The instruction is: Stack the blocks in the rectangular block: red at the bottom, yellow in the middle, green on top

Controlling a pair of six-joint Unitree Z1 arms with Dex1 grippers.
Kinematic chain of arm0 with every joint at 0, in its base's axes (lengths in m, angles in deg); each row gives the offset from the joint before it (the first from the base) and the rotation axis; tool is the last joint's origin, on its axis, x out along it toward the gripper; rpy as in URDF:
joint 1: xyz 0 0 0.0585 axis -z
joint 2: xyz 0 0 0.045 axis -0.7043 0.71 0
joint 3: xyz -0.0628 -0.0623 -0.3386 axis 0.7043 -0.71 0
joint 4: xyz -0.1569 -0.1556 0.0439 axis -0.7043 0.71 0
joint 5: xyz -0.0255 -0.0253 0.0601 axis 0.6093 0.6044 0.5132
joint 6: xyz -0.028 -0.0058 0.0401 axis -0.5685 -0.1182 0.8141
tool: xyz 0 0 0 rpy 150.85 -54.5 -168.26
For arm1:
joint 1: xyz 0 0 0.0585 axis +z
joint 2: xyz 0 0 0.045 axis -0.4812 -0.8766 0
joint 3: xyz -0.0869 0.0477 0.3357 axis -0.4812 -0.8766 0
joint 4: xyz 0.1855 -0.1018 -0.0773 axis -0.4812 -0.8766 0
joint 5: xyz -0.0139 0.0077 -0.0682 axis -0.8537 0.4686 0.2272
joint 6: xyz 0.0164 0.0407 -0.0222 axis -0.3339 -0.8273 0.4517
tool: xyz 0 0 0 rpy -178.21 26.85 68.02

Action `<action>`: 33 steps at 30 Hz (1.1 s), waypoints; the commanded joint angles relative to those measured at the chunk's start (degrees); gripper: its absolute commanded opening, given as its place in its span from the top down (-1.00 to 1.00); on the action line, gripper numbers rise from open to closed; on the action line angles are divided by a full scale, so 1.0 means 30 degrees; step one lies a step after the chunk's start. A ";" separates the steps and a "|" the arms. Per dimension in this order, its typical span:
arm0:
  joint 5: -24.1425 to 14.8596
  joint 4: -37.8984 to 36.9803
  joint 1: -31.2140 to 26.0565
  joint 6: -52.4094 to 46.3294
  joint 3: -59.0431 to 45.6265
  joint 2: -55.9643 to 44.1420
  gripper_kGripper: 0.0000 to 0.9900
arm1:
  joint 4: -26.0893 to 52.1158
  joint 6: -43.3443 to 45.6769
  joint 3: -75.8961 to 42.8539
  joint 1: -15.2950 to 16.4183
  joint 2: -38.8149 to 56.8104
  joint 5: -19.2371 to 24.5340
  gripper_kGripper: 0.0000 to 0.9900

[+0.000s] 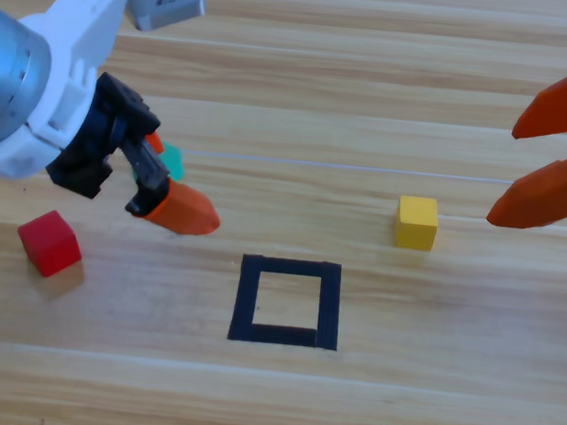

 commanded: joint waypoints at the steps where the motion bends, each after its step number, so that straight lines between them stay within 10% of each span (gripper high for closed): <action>1: -0.0243 0.0142 0.0413 -0.0136 0.0057 0.0154 -1.00 | 0.0495 0.0067 -0.0523 0.0542 -0.0783 -0.0208 -0.96; 17: -0.2499 0.1284 0.0179 -0.2539 0.1229 0.0007 -1.00 | 0.0554 -0.1515 -0.0142 0.0542 -0.2131 0.1491 -0.96; 33: -0.4315 0.6587 -0.6413 -0.6992 0.3367 0.4080 -1.00 | 0.1228 -1.0860 0.4282 -0.1128 -0.9631 0.6237 -0.99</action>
